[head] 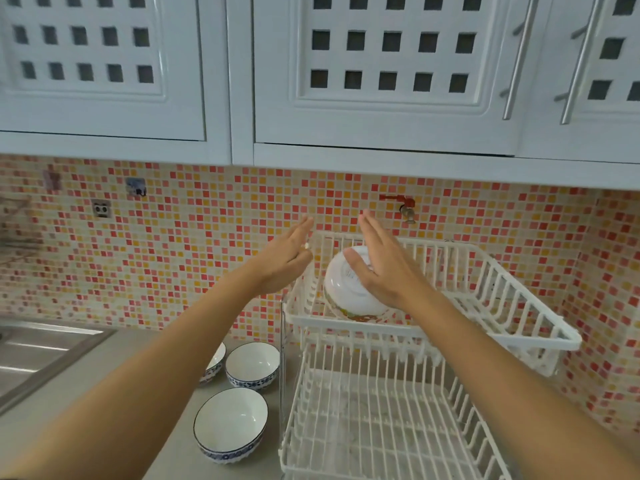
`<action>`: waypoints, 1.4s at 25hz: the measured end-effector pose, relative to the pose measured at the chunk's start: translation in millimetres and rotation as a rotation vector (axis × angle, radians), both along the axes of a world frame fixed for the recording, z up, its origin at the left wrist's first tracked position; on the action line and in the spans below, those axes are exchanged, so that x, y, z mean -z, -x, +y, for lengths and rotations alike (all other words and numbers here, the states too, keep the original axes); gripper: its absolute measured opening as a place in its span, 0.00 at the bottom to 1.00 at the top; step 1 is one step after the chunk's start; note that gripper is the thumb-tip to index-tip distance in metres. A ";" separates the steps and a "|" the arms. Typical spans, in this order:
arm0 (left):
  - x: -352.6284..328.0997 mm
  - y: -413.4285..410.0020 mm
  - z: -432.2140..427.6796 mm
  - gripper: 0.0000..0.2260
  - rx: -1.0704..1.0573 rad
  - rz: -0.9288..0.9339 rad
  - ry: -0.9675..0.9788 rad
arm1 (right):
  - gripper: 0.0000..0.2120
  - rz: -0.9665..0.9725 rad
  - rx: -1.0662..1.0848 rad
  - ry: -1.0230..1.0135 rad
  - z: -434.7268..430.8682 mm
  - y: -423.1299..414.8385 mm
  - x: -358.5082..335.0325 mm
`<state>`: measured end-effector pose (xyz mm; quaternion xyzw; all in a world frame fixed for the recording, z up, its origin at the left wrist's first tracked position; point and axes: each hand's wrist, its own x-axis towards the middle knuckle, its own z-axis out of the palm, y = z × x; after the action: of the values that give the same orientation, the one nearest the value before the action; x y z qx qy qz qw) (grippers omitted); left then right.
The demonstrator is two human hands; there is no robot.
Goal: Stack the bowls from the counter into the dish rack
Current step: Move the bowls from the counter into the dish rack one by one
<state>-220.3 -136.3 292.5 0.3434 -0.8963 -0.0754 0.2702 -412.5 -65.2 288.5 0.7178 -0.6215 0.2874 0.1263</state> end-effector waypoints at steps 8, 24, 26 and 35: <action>34.1 -100.5 -22.0 0.25 -0.085 0.040 -0.066 | 0.32 0.001 0.042 0.054 -15.6 -128.1 39.0; 228.2 -194.7 -107.8 0.24 -0.006 -0.121 -0.562 | 0.32 -0.039 0.364 -0.293 -94.8 -221.2 235.5; 263.0 -186.0 -120.6 0.27 -0.019 -0.133 -0.634 | 0.33 -0.133 0.450 -0.414 -100.4 -213.7 266.5; 353.3 -142.4 -131.1 0.24 -0.391 -0.296 -0.828 | 0.28 -0.493 0.661 -0.777 -117.5 -217.0 343.0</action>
<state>-78.0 -267.4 -60.8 0.5914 -0.7383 -0.3241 -0.0106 -195.5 -182.8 -54.5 0.3905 -0.8843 0.1421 -0.2127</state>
